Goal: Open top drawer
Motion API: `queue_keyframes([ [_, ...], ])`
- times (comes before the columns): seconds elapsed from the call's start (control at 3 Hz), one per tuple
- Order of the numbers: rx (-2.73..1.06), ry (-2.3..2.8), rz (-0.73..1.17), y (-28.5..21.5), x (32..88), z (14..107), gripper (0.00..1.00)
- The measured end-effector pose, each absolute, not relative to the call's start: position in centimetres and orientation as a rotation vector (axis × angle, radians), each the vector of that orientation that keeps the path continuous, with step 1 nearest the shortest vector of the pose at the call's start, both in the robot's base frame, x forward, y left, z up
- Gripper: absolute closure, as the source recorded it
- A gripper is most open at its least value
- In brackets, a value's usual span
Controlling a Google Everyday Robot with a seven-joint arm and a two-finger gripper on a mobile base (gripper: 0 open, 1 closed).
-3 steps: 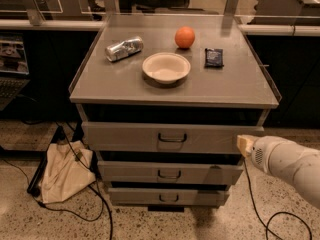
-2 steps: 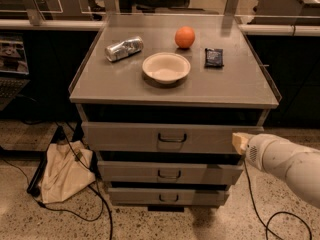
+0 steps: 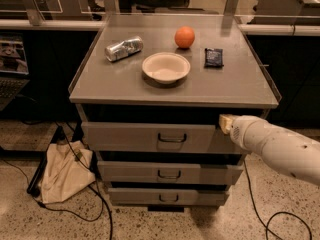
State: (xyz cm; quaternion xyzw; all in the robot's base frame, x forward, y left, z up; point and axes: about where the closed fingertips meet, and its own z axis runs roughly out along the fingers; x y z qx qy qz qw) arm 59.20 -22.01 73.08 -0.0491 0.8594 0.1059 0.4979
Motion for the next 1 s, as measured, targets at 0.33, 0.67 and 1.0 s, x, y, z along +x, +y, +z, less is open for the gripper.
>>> queue_keyframes([
  [0.33,-0.120,2.081,0.256,-22.0,59.3,73.0,1.00],
  [0.67,-0.078,2.103,0.184,-23.7,62.1,71.4,1.00],
  [1.0,-0.085,2.099,0.186,-23.5,61.9,71.7,1.00],
])
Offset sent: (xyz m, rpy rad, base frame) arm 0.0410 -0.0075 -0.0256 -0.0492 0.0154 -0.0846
